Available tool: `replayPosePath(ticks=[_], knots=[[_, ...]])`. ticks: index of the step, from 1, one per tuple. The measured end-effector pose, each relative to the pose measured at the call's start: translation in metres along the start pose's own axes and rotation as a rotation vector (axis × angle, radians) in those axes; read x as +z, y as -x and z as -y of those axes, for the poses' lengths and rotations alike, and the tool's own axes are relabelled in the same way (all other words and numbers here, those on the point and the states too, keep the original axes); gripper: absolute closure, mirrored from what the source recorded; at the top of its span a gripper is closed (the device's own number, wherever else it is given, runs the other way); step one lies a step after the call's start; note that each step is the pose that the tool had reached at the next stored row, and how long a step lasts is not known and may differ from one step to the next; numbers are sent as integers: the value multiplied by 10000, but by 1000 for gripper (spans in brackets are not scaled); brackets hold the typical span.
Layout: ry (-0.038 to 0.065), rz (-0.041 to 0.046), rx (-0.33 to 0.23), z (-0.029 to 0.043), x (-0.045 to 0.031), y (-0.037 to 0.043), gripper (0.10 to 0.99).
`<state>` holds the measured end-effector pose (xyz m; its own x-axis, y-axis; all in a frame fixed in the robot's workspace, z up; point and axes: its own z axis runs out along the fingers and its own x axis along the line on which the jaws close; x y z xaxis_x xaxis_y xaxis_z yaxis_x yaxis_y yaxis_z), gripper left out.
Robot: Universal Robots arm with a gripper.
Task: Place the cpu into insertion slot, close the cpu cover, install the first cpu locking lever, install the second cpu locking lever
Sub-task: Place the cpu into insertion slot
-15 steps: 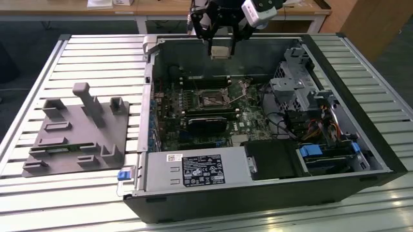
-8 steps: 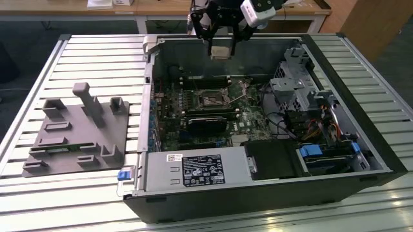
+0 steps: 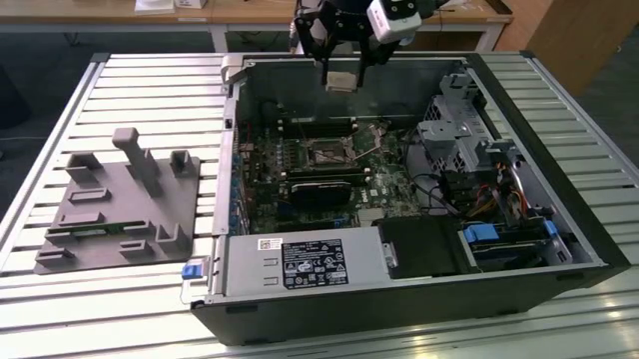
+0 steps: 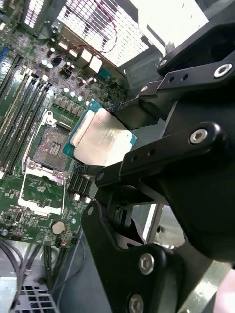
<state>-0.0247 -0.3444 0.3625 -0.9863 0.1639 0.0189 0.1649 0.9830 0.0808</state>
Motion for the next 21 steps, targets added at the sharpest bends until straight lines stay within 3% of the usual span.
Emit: replayPosePath(ticks=[12,21], knots=[[-25,115,1292,2,9,-1,545],[-5,229,2740,2,15,-1,545]])
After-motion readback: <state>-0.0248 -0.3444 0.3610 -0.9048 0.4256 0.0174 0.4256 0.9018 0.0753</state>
